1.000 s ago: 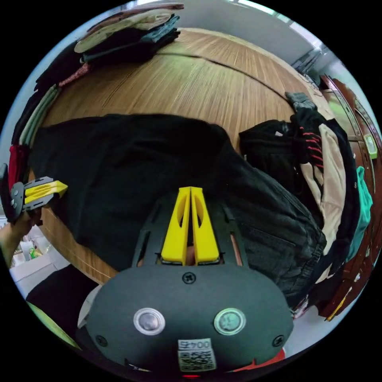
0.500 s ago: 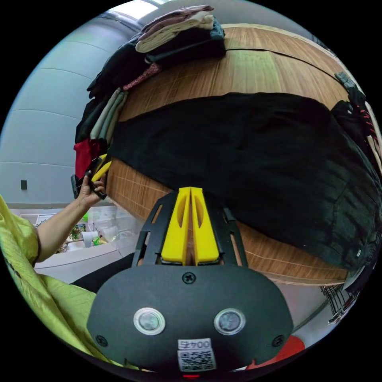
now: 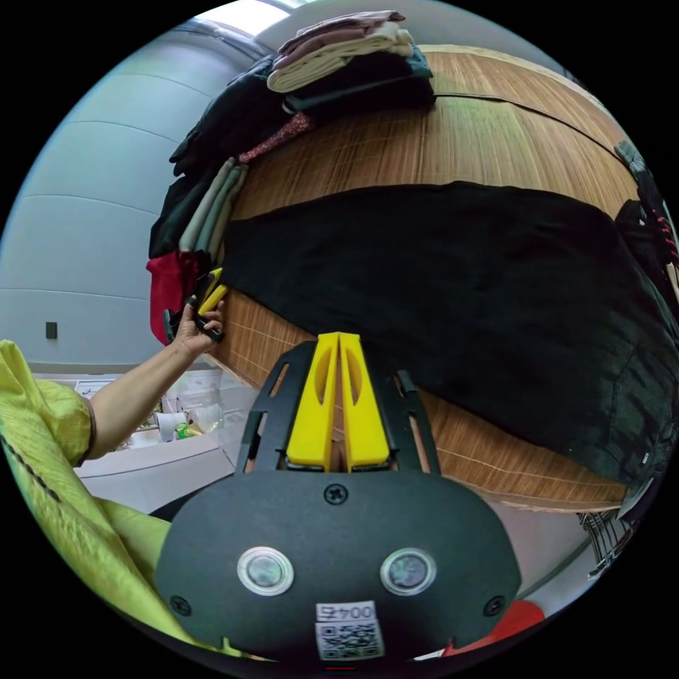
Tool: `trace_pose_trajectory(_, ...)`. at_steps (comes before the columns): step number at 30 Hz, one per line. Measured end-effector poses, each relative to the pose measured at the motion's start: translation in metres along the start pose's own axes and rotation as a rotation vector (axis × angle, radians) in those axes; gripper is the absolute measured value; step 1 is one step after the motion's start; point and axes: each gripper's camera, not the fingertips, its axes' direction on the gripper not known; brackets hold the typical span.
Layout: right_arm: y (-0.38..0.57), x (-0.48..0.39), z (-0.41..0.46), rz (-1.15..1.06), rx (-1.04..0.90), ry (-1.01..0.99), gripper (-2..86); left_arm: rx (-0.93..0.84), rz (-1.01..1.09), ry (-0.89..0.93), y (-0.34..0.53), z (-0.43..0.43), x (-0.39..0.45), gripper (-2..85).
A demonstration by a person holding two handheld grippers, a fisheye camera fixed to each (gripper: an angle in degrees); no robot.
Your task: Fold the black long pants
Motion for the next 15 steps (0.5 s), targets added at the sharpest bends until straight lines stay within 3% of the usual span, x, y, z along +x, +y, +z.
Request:
trace_pose_trajectory(7,0.017,0.004,0.007,0.016,0.018,-0.030,-0.7,-0.013,0.066,0.006,0.009,-0.011,-0.016,4.0)
trace_pose_trajectory(15,-0.005,-0.011,0.008,-0.032,0.117,-0.023,-0.7,-0.055,0.464,0.138,0.043,-0.056,0.082,2.7)
